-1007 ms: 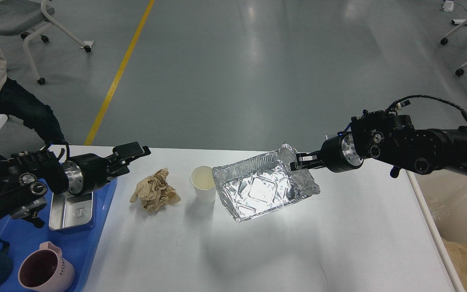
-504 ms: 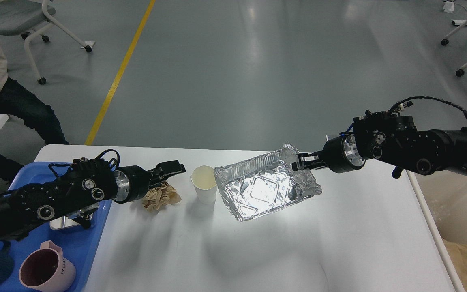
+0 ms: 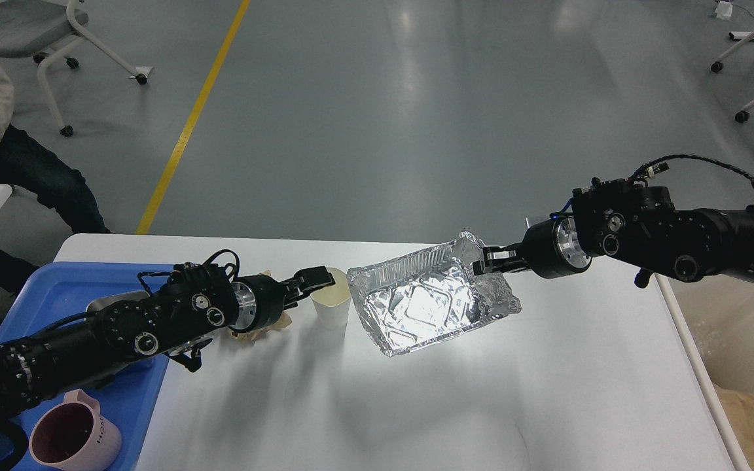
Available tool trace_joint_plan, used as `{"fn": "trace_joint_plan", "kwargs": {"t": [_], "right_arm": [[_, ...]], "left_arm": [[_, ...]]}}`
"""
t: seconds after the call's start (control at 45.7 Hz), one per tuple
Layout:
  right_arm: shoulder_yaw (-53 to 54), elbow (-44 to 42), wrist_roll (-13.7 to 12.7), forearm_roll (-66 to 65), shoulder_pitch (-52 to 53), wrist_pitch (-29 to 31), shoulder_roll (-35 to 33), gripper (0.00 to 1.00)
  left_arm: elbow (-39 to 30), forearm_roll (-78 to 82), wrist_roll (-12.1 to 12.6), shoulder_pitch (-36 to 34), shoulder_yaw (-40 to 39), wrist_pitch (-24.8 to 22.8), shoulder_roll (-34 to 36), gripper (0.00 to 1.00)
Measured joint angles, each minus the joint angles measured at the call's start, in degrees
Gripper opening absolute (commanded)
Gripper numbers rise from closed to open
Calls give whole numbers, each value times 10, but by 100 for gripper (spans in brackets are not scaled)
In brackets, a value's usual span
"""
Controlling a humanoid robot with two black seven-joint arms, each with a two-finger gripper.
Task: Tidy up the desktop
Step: 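Reach the left gripper to the white paper cup, then grasp the paper cup with the left gripper and lift it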
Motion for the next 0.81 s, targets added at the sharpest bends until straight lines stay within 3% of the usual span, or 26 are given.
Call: {"fn": "trace_joint_plan", "kwargs": {"t": [0.175,0.307,0.81], "right_arm": [[0,-1,0,0,-4,-1,-1,0],[0,-1,0,0,-7,-2,-1,0],[0,-1,0,7,-7,-7,-2,0]], "left_arm": [[17,-3,1,1,10,0,-20,76],[18,-4,1,-2,25,0,-22,57],[17,-2,-9,1,61,2,-18,4]]}}
